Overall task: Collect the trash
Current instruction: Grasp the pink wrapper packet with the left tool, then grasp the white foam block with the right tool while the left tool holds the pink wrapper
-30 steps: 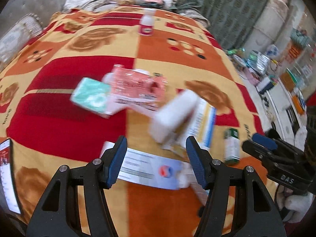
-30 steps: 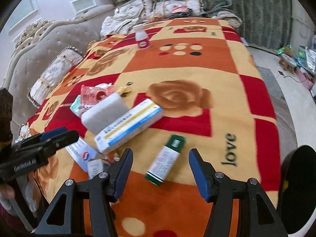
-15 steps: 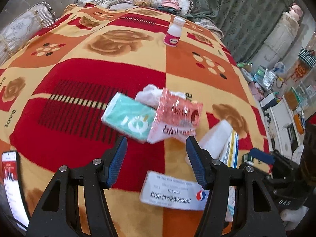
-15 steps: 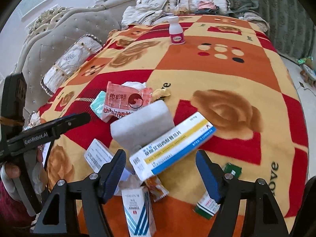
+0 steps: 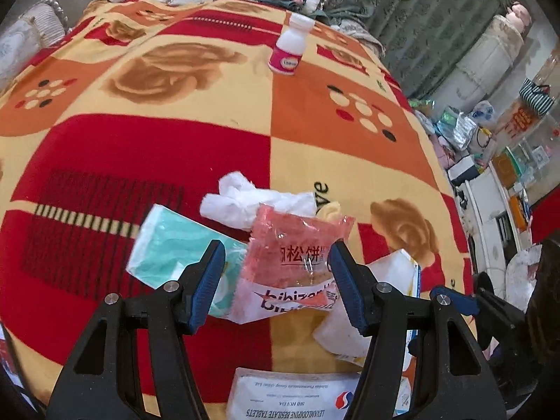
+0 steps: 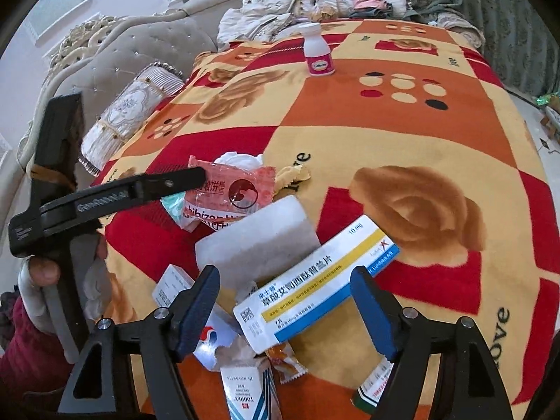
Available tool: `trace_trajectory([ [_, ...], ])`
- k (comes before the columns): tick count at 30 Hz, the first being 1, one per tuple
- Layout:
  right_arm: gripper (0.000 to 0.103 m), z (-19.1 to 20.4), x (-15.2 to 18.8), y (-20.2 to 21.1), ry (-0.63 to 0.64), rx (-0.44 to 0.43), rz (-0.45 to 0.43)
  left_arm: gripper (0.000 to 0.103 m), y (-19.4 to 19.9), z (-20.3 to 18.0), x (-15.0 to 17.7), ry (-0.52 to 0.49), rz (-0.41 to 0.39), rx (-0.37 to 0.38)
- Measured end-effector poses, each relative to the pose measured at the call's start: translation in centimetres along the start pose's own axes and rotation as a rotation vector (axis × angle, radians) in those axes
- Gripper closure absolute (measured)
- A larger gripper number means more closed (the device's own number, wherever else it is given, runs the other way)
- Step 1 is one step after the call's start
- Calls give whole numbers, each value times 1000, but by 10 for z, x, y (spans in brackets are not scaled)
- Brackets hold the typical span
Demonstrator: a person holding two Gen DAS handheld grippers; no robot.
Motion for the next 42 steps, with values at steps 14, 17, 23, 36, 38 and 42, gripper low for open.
trace_trajectory([
  [14,24,10,-19,-20,73,-18,18,91,54,21,-9,12,-125,15],
  [17,21,17,-25,-26,124,-37,31,91,66,31,-11,27,-155,-3],
  [23,13,34,-26,-47,285,-3,102,91,67,39,-6,36,-146,-20],
  [36,13,23,-32,-60,247,5,114,91,74,58,-4,87,-182,-55],
  [38,13,25,-33,-65,244,4,124,91,74,60,-4,93,-181,-58],
  [42,12,27,-34,-82,275,46,164,91,73,64,1,94,-169,-62],
])
Point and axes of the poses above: each gripper's, at about its wrist camera, not at the fingertips, and y roughly against the way its jaws point, z to its left, x to its underside, the point moved 2 cm from there along -y, roughly the way its jaws point, and after that the axes turned 12 degrees about -x, right-handed, at the moved point
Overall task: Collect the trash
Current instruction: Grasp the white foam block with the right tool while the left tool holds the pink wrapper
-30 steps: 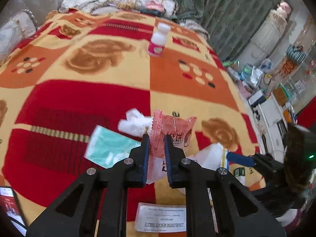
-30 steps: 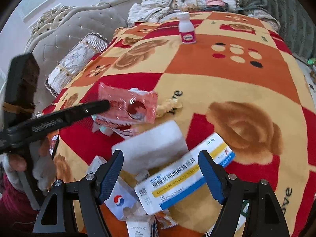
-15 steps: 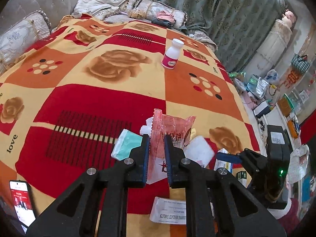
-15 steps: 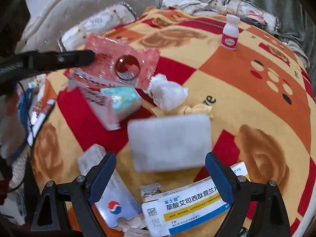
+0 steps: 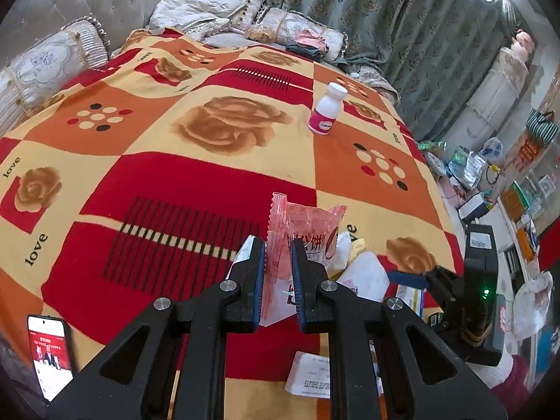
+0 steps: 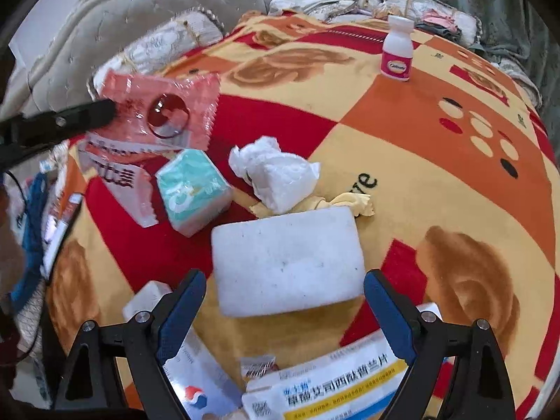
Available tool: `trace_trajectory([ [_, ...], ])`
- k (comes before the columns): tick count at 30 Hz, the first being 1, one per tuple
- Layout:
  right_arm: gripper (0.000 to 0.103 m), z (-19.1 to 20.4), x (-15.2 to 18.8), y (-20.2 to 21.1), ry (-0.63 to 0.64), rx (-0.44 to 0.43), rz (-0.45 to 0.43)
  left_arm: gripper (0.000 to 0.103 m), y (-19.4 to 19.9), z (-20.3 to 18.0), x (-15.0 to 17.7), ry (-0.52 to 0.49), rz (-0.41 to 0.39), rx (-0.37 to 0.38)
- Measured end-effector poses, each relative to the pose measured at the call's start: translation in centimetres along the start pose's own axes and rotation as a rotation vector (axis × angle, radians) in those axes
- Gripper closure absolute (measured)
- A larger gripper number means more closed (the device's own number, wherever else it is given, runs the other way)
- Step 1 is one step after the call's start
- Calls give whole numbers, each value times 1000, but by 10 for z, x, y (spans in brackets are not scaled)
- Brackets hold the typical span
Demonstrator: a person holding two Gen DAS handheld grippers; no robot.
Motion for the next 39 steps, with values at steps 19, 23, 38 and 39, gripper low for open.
trace_trajectory([
  [19,36,-8,10,52,-25,29,-151,91,16,-25,7,-19,-9,51],
  [23,36,1,18,70,-23,34,-183,91,25,-44,13,-45,-16,73],
  [38,36,-10,84,134,-83,118,-246,91,40,-123,48,-164,-7,104],
  [39,36,-12,87,137,-88,125,-247,91,41,-130,51,-178,-11,101],
])
Point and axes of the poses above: each gripper's, at about its wrist camera, not at the fingertips, and y roughly against the way its jaws point, z to its left, x to its underside, the point moved 2 cm from there along -y, roughly the way its jaws point, and after that the axes turned 12 degrees about -x, right-handed, at the moved point
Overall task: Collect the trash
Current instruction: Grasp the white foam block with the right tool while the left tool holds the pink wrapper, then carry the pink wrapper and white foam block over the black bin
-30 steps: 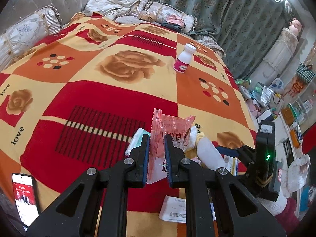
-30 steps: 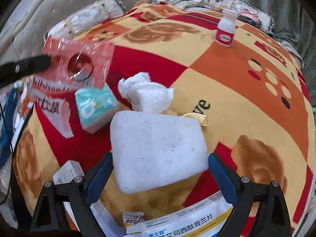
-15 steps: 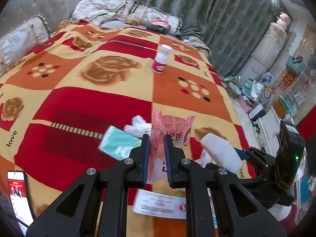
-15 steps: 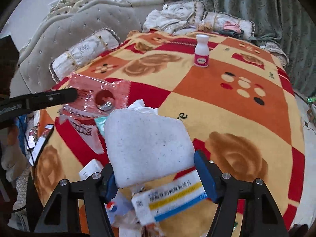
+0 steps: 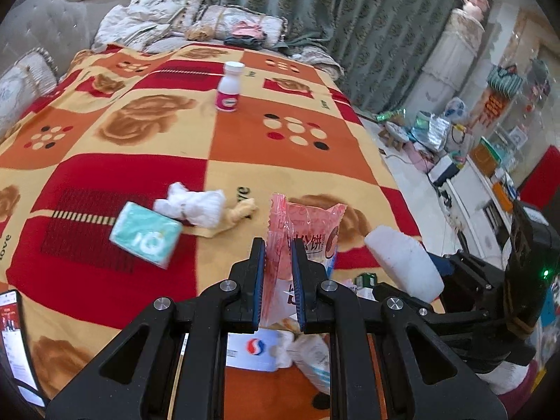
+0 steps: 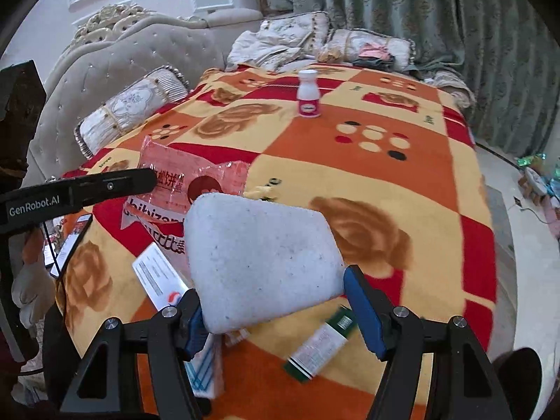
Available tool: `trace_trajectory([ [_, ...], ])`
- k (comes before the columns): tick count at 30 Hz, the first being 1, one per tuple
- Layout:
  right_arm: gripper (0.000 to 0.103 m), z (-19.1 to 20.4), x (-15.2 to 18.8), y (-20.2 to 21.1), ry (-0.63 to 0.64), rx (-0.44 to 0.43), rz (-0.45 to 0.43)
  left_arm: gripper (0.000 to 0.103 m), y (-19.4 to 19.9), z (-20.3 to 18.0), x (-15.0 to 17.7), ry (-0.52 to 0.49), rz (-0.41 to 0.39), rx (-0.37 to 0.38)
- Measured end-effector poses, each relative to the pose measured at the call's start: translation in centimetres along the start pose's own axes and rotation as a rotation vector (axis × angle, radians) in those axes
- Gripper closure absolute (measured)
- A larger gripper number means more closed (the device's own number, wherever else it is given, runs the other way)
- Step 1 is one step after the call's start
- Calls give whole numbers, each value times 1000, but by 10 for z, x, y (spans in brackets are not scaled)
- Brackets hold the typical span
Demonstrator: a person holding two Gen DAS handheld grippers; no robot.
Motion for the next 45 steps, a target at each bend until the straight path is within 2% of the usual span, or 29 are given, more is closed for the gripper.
trace_trajectory([
  [21,36,-59,42,55,-131,100,-44,90,2,-83,16,-134,7,44],
  [25,36,-70,49,59,-185,68,-55,90,3,-75,13,-117,6,34],
  [29,36,-69,49,52,-180,41,-35,90,4,-61,8,-95,-2,13],
  [32,31,-63,46,37,-157,12,1,90,5,-49,5,-75,-3,-2],
  [33,26,-62,46,32,-150,9,13,90,6,-46,6,-70,-3,-5],
  [35,25,-64,46,21,-155,1,40,91,6,-41,6,-63,0,-9],
  [38,25,-71,48,5,-231,-39,70,91,1,-36,8,-59,10,-9],
  [45,24,-84,50,-6,-392,-103,29,91,-7,-33,9,-53,26,1],
])
Point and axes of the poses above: each gripper's, at about its wrist camera, not at the fingertips, and y roughly against the way its jaws point, z to its left, x to its underside, the point moved 2 cm from there along -y, roughly the way its jaws point, and after that the axes turned 12 degrees about -x, right-handed, at the moved point
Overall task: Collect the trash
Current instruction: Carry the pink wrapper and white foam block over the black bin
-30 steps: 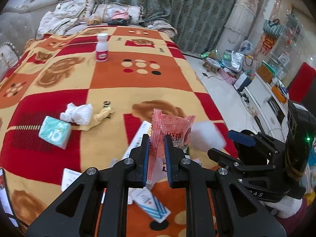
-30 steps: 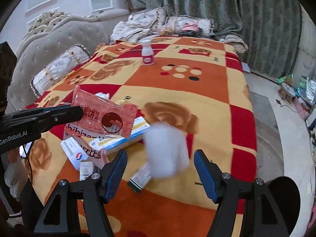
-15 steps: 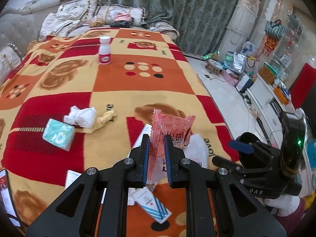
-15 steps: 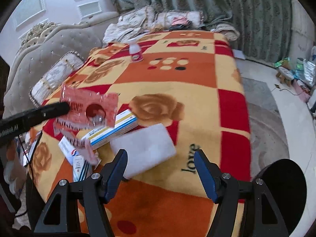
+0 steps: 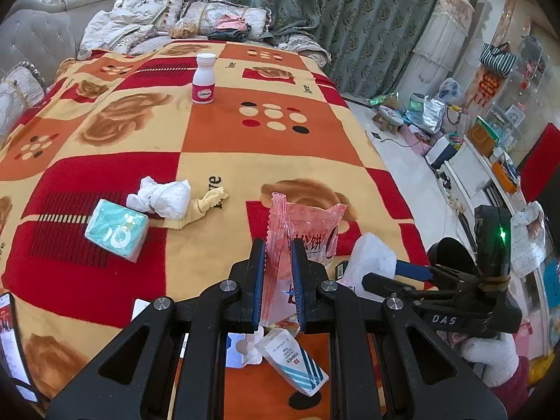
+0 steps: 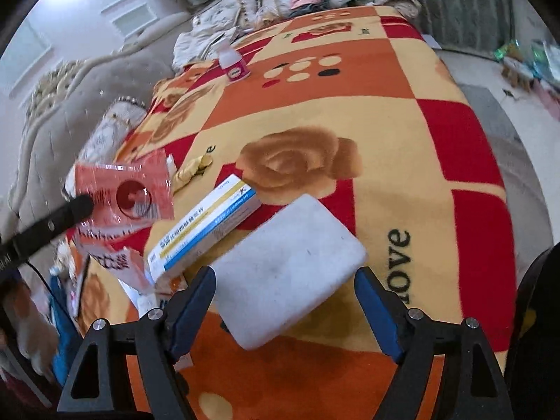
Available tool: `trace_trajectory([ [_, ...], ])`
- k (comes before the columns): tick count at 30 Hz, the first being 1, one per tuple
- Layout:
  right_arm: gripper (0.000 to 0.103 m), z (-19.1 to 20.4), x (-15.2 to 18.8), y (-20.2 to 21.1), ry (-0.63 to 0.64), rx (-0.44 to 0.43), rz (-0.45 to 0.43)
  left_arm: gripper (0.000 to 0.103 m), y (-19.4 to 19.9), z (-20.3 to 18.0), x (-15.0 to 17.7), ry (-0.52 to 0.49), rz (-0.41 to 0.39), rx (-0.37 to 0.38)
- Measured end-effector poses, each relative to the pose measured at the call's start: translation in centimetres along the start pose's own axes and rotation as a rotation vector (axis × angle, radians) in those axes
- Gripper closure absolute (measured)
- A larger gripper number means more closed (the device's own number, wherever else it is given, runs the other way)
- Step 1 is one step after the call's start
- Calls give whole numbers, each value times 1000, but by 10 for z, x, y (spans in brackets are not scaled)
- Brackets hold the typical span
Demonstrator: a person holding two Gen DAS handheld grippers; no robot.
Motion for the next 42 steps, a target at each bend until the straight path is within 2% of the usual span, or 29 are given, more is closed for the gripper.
trace_trajectory([
  [5,19,4,-6,4,-19,3,-16,90,-3,4,0,18,3,7],
  [14,17,6,-13,-26,-51,73,21,90,-3,3,4,8,13,13],
  [15,19,6,-13,-28,-41,81,29,90,-2,3,4,10,12,15],
  [16,30,6,-11,-27,-31,81,26,90,-2,3,3,13,10,17],
  [17,37,7,-10,-25,-20,76,20,90,-2,2,3,16,9,19],
  [20,37,9,-5,-14,22,78,0,90,-2,-1,1,18,10,30],
  [29,38,10,2,28,110,166,-50,91,1,-43,1,-28,15,85],
  [42,38,-45,21,91,27,263,-116,90,-11,-134,9,-122,64,174],
])
Point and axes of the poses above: each gripper's, at about its wrist camera, not at the fingertips, and y roughly against the way its jaws point, z to its left, x to its underside, the point moved 2 cm from there along -y, roughly the way its jaws point, and after that the axes turned 12 degrees about -x, right-handed, at the moved point
